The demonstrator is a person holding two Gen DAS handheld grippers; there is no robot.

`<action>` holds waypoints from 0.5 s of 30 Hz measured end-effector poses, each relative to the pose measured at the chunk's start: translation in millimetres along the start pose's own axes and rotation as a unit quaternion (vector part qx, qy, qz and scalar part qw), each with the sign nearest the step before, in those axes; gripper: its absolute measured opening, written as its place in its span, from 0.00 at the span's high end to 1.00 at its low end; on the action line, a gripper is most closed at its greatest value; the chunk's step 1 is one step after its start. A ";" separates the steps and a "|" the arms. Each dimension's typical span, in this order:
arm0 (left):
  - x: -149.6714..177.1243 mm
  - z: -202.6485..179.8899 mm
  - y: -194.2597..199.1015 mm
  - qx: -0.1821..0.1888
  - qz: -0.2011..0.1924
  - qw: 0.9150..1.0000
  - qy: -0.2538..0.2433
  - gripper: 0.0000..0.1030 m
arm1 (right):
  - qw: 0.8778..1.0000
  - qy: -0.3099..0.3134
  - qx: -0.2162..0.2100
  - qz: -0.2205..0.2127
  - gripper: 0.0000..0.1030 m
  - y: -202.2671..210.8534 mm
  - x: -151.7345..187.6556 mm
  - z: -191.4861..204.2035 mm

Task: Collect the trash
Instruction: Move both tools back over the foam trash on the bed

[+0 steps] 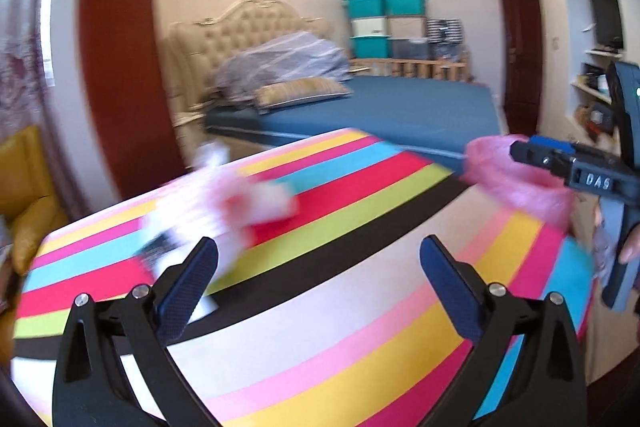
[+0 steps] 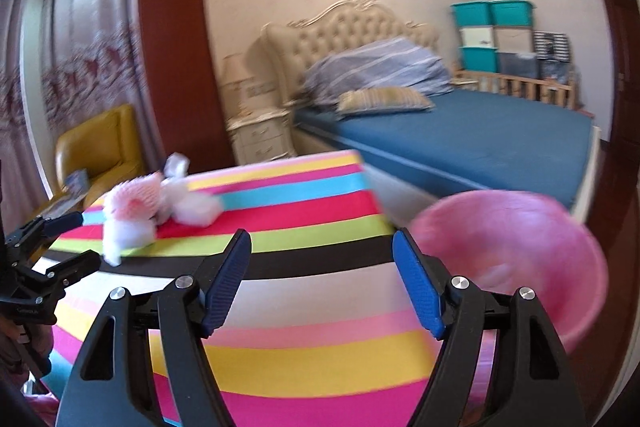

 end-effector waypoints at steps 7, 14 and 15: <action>23.7 86.8 31.5 -0.096 0.006 0.994 0.047 0.05 | 0.997 0.024 -0.066 0.010 0.31 -40.8 -10.8 94.8; 38.8 134.9 47.7 -0.134 0.002 0.988 0.075 0.05 | 0.994 0.025 -0.106 0.024 0.28 -94.9 -32.8 167.6; 40.6 137.3 49.5 -0.134 0.003 0.988 0.075 0.05 | 0.993 0.022 -0.109 0.027 0.27 -102.4 -34.8 174.8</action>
Point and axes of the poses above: each gripper's, at about its wrist camera, not at the fingertips, and y roughly against the way its jaws point, z to its left, x to its underside, the point moved 3 cm from there along -y, roughly the way its jaws point, and after that the axes turned 7 degrees about -z, right-handed, at the moved point
